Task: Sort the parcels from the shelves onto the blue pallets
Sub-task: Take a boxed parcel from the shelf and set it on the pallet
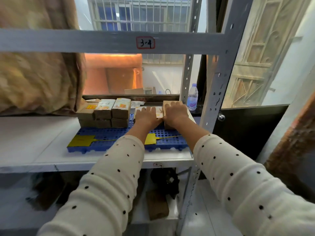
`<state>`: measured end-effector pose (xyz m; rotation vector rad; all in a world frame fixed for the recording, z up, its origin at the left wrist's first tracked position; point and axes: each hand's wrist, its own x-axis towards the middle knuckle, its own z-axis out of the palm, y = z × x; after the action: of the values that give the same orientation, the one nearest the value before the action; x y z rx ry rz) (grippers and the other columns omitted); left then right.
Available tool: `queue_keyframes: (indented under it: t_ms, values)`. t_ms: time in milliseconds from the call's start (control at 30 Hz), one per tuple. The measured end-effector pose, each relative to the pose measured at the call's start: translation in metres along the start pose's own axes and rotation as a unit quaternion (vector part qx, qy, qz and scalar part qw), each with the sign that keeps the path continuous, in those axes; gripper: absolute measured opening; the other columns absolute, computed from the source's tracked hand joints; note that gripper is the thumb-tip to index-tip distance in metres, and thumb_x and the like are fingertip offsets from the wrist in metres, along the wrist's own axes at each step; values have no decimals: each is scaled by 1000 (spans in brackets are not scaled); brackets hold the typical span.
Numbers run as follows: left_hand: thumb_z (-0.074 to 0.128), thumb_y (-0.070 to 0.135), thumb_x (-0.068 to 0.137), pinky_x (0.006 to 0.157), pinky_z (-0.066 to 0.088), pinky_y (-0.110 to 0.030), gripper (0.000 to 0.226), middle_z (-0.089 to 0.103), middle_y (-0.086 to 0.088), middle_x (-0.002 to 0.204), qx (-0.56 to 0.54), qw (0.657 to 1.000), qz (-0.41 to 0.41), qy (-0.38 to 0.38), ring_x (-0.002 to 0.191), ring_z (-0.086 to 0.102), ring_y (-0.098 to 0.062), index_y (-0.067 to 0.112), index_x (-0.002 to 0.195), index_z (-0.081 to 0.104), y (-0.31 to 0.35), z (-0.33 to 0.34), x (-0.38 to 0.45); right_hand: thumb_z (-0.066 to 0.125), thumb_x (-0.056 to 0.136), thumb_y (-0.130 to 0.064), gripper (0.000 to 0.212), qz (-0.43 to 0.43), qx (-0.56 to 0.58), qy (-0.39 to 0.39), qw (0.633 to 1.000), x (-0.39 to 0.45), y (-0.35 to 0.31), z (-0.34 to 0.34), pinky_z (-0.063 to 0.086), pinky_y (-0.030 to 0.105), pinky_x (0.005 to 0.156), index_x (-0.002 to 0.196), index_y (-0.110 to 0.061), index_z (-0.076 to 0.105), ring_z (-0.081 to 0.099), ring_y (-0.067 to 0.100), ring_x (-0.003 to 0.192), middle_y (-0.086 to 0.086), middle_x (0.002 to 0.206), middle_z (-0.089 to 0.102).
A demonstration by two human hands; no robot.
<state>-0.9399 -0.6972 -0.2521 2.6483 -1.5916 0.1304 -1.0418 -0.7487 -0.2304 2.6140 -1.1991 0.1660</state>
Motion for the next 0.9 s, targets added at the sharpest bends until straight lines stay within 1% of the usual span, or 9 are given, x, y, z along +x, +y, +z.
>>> queue_keyframes:
  t_ms: [100,233,300,433,533,633,733,800,900]
  values:
    - [37,57,94,111,25,-42,73,26,-11,154,8,1000,1,15,140,27,-29,11,150,22,-14,-15,-27,48,95,-37,48,-9,2,16,1000,-23,-17,-17,36,39,101,137,-13,42,43,28,127,11,138,47]
    - [36,60,94,111,26,-42,74,24,-10,155,12,1000,8,22,141,27,-28,14,150,22,-35,-30,-66,50,94,-39,48,1,12,22,1000,-55,-42,-41,36,38,101,135,-14,43,43,27,127,11,137,48]
    - [35,59,95,110,26,-42,73,22,-10,156,21,999,16,19,142,25,-28,14,150,20,-48,-36,-87,49,95,-41,49,4,9,22,1000,-72,-56,-53,36,38,100,136,-14,42,42,28,128,11,138,47]
    - [37,53,96,107,29,-41,68,27,-11,153,55,998,34,27,139,28,-29,12,149,22,-73,-48,-129,50,94,-43,54,12,13,22,1000,-104,-84,-75,36,39,100,138,-13,40,40,28,131,12,140,44]
    - [40,52,96,109,28,-42,69,27,-12,153,71,997,20,29,140,28,-29,12,149,22,-90,-59,-155,52,92,-43,57,12,11,25,1000,-126,-101,-91,36,40,101,139,-12,39,40,29,131,13,141,43]
    - [42,52,95,108,29,-41,68,30,-13,150,81,996,7,45,137,31,-30,12,147,25,-104,-77,-177,53,92,-44,59,9,9,37,999,-145,-110,-110,36,40,102,140,-13,39,41,29,131,12,142,44]
    - [44,51,94,104,32,-40,65,36,-13,146,87,993,1,86,133,36,-29,13,144,30,-116,-101,-195,53,92,-44,57,5,25,57,998,-154,-117,-133,36,40,101,137,-13,40,44,29,126,11,136,48]
    - [45,51,94,102,34,-40,63,39,-13,143,97,989,-13,114,130,40,-29,12,142,33,-125,-120,-205,53,92,-46,58,-4,33,73,997,-155,-125,-151,36,39,101,138,-13,39,43,29,127,12,136,47]
    - [44,52,94,102,35,-39,65,39,-12,144,104,985,-47,130,130,40,-28,12,144,31,-144,-145,-220,53,92,-48,61,-33,37,103,993,-156,-142,-176,37,39,100,138,-11,39,44,29,126,13,136,47]
